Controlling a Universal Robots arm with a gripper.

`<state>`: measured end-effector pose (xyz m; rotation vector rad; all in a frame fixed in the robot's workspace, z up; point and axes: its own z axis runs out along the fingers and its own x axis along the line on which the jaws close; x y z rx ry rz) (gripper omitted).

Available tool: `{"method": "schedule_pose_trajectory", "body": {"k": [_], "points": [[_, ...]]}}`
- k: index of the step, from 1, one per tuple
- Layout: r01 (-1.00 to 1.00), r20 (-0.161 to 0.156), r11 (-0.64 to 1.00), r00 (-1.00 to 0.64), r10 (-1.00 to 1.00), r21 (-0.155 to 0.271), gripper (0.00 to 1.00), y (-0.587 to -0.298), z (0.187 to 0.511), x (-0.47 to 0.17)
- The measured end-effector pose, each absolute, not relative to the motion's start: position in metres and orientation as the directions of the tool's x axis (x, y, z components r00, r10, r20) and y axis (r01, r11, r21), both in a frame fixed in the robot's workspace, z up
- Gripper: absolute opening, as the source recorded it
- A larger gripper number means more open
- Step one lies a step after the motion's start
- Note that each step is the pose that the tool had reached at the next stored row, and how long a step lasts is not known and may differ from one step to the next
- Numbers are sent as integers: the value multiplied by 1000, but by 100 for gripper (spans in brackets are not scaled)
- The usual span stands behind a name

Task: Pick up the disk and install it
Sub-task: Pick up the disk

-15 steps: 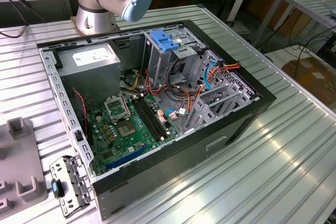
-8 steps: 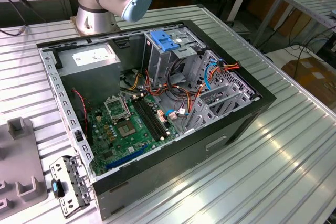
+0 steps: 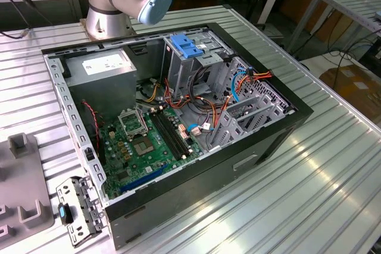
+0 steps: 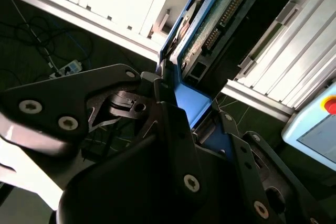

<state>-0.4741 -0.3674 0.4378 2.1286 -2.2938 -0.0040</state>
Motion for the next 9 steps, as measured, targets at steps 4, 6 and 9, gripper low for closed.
{"method": "schedule_pose_trajectory", "body": {"k": [4, 6, 9], "points": [[-997, 7, 75, -75, -997, 11, 37, -367, 442, -474], [-997, 7, 75, -75, -997, 11, 37, -367, 443, -474], [-997, 7, 75, -75, -997, 11, 37, -367, 445, -474]]}}
